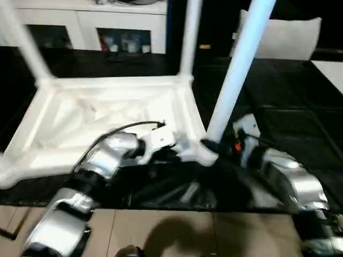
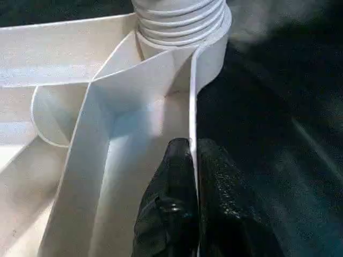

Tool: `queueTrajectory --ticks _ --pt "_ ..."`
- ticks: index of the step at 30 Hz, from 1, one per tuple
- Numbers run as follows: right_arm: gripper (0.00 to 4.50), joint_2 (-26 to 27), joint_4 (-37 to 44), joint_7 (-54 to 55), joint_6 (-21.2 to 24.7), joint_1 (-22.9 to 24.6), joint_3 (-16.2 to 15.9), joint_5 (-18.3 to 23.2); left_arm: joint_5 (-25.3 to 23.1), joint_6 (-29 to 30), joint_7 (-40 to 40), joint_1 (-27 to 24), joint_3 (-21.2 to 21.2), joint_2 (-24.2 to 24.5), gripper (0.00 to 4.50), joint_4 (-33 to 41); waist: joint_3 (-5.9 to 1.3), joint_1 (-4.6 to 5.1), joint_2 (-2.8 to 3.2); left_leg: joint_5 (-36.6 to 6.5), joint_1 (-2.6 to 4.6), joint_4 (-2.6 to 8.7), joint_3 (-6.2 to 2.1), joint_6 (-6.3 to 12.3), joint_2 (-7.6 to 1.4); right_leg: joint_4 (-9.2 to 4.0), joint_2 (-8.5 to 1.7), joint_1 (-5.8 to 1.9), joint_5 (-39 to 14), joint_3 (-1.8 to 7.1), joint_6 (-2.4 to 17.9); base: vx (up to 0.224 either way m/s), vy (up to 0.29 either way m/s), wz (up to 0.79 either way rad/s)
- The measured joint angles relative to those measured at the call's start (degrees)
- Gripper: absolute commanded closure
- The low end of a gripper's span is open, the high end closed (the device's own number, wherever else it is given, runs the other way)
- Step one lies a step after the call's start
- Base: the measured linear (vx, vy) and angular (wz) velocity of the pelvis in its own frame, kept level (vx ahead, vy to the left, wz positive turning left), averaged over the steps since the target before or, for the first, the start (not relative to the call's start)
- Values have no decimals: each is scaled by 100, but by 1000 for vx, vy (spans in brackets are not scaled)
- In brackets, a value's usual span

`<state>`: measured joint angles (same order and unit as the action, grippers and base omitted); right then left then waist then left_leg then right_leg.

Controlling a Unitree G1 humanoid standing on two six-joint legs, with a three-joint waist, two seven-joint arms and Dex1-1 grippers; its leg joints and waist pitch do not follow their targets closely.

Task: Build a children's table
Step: Rotate leg to tighten

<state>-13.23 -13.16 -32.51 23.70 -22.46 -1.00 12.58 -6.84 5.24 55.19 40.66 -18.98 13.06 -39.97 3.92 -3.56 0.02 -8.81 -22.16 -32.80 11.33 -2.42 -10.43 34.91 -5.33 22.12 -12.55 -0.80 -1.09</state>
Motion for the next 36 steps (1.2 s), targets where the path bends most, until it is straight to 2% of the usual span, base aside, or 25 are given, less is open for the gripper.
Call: queueTrajectory --ticks 2,4,6,11,12,16,20,24,27,31,33,36 --pt "252 443 -236 951 112 -263 262 -176 -121 161 -608 203 49 -333 450 -301 0 31 1 0 -5 4 1 0 9 -3 -2 11 0 10 0 0 0 0" --pt "252 588 -364 1448 27 -378 332 -311 -194 265 -977 338 63 -586 450 -477 -1 25 2 0 -12 13 0 0 17 -10 -6 13 2 12 3 0 0 0" --pt "196 604 -390 1540 -94 -374 335 -362 -206 274 -1057 375 56 -643 450 -509 -2 17 3 0 -13 23 1 1 26 -10 -7 13 15 20 5 0 0 0" --pt "162 746 -245 1474 -453 -141 461 -292 -231 93 -1052 406 45 -634 450 -552 -10 -41 25 1 -13 66 -2 1 22 -12 -4 22 42 8 -29 0 0 0" --pt "136 719 -208 1401 -490 -102 460 -292 -233 52 -1042 406 43 -626 450 -556 -11 -52 30 1 -13 75 -2 1 21 -12 -3 25 39 7 -33 0 0 0" --pt "107 219 142 488 -605 288 403 -61 -225 -253 -825 382 21 -464 450 -579 -8 -145 49 3 -21 89 0 0 17 -15 0 39 31 5 -45 0 0 0" --pt "74 -333 302 -597 -758 606 117 118 -166 -536 -496 300 92 -188 450 -548 -8 -96 51 4 -39 88 2 0 1 -6 15 67 32 5 -45 0 0 0" --pt "74 -892 308 -1504 -957 642 76 228 -61 -857 100 156 79 106 450 -406 -7 -143 55 4 -47 82 6 0 0 -4 13 73 31 3 -44 0 0 0" --pt "74 -1001 311 -1858 -1057 639 104 318 -33 -1046 336 135 36 211 450 -398 -5 -153 53 3 -59 67 7 1 0 -3 9 76 31 2 -44 0 0 0" --pt "74 -1628 262 -2863 -1380 619 32 404 66 -1511 1031 23 -49 511 450 -294 -5 -163 50 -5 -81 40 8 14 0 -1 4 82 32 -3 -43 0 0 0" --pt "74 -1735 167 -3199 -1491 554 10 443 139 -1574 1301 -25 -60 598 450 -256 -5 -163 50 -4 -81 33 8 14 -3 6 4 83 32 -4 -43 0 0 0" --pt "108 -1794 91 -3607 -1562 477 -166 490 217 -1684 1656 -92 -99 704 450 -182 -3 -181 47 -4 -83 24 9 14 -8 14 4 83 33 -7 -42 0 0 0"
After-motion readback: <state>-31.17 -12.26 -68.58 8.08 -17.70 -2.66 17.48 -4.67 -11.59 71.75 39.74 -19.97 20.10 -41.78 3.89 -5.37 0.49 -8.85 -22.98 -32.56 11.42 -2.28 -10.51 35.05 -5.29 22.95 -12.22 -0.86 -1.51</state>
